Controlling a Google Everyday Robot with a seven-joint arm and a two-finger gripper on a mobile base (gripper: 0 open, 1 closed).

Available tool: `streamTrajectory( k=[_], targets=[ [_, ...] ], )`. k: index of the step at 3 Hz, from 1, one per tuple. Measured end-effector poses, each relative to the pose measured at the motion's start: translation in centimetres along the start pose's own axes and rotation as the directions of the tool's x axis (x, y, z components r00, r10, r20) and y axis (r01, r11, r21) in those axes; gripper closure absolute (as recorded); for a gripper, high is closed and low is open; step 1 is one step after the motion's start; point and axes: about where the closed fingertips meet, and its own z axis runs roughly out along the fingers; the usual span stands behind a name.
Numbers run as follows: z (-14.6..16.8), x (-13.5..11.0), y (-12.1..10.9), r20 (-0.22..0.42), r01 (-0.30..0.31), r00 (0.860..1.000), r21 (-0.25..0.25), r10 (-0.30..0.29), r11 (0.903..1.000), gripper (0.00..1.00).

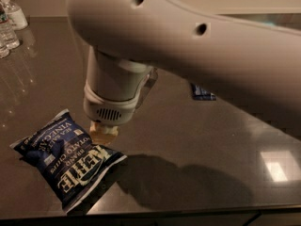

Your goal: Move blue chip bag near rxbar blueberry

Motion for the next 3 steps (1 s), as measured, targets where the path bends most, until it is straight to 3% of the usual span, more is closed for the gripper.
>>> streamTrajectory(
  k=[1,2,3],
  targets=[
    [-3.46,0.97,-1.38,0.007,0.001,1.0,0.069,-0.001,0.9976,1.0],
    [-3.98,0.73,-1.38,0.017,0.008,1.0,0.066,-0.009,0.9978,0.9],
    [-4.33,0.41,-1.21,0.02,0.014,1.0,0.075,-0.015,0.9971,0.67]
  ],
)
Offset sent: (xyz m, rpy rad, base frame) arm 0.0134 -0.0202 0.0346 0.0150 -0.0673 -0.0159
